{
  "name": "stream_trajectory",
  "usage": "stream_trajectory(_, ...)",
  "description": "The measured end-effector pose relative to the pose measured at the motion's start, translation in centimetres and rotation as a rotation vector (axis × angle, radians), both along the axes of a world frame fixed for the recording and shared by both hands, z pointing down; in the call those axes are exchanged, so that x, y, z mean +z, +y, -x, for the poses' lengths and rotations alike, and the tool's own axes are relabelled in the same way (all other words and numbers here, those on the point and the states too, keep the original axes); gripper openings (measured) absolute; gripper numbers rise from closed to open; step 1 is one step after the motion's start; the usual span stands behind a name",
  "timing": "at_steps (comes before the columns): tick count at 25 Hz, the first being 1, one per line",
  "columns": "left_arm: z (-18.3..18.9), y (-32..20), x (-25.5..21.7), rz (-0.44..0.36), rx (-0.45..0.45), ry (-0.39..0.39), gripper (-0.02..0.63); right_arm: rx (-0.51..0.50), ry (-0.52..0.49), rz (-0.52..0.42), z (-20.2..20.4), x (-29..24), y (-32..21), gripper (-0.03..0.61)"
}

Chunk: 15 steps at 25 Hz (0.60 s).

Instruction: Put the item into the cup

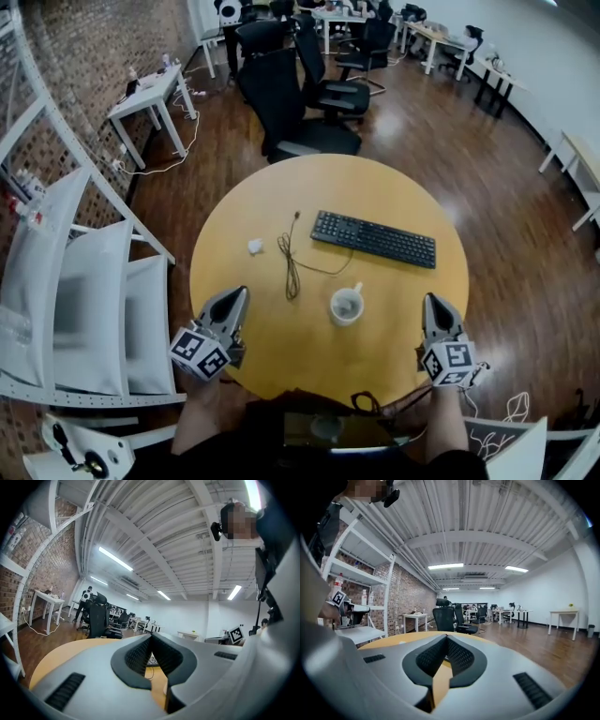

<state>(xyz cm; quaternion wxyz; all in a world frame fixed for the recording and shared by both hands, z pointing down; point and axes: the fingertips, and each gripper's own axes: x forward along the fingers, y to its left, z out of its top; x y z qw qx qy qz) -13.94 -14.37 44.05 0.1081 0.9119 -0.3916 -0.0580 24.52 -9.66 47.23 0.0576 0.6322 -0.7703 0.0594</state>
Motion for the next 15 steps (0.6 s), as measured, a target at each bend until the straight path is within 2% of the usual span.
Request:
stream_trajectory(5, -0.3, 0.1, -0.1, -0.019, -0.011, 0.003, 0.003, 0.038, -0.015, 0.013, -1.4, 0.9, 1.6, 0.009)
stream_trajectory(15, 1.3, 0.2, -0.7, -0.038, -0.048, 0.005, 0.003, 0.023, -0.036, 0.010, -0.2, 0.7, 1.1, 0.009)
